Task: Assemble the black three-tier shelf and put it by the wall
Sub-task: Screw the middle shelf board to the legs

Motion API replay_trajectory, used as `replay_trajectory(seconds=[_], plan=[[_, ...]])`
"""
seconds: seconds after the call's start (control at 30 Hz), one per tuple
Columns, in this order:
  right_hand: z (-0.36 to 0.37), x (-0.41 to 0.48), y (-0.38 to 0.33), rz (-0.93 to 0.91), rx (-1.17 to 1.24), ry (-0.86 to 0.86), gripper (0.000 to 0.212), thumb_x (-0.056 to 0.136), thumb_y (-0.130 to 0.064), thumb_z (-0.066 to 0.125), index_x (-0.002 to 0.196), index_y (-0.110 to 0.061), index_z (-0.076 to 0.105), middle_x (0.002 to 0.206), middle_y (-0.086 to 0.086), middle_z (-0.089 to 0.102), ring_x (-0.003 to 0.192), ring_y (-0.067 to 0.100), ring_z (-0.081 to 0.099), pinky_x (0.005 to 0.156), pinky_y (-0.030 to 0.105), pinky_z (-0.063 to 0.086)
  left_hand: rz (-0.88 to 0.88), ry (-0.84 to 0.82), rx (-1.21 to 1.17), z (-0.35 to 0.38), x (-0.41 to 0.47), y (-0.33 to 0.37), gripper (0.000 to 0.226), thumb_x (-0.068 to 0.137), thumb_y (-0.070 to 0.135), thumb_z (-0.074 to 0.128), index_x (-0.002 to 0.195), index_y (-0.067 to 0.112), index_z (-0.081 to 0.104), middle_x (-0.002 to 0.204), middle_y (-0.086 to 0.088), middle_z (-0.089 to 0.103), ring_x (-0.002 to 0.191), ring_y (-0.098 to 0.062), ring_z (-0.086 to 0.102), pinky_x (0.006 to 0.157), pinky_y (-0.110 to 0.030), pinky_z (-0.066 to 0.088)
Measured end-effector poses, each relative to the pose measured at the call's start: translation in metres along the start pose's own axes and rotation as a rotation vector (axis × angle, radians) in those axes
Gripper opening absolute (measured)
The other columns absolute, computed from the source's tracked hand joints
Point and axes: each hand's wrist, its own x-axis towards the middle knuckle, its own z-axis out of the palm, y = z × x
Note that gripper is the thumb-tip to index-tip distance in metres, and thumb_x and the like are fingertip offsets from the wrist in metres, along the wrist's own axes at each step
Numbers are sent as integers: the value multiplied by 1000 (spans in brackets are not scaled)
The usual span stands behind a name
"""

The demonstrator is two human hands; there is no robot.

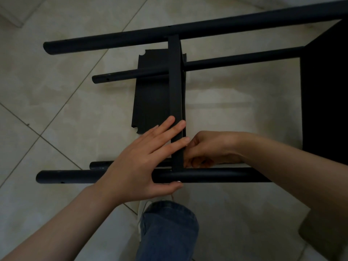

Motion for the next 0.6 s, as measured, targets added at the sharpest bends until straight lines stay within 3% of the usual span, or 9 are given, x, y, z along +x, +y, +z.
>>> replay_trajectory(seconds=[0.2,0.3,0.4,0.53,0.6], plan=[[2,2,0,-26,10,5,17,90,-10,65,73,-11,67,59,-2,63,52,6,55,57,18,45,8,0,17,1,-1,-1,84,84,51,74,153,16,40,167,-4,24,156,-25,16,120,-52,31],[3,2,1,-22,-71,45,24,89,-23,67,66,-16,69,57,-4,63,49,5,55,56,18,44,7,-2,17,1,-1,-1,84,85,52,73,153,16,39,167,-4,24,156,-25,16,120,-52,31],[-2,-1,0,-1,-38,-22,25,85,-38,65,74,-16,71,63,-6,67,56,6,57,60,18,46,7,-1,10,1,0,-1,84,85,52,73,153,16,39,167,-4,24,156,-25,16,120,-53,32],[-6,1,2,-21,60,-81,10,91,-12,67,84,-13,73,71,-2,68,65,7,60,67,19,50,6,-1,17,1,0,-1,85,84,52,74,153,16,40,167,-4,24,156,-25,16,119,-54,33],[-6,2,4,-15,63,-63,10,90,-10,67,83,-11,74,71,0,67,64,8,60,69,21,48,7,1,15,1,0,-1,85,84,52,74,153,16,40,167,-5,25,156,-25,17,118,-54,34]])
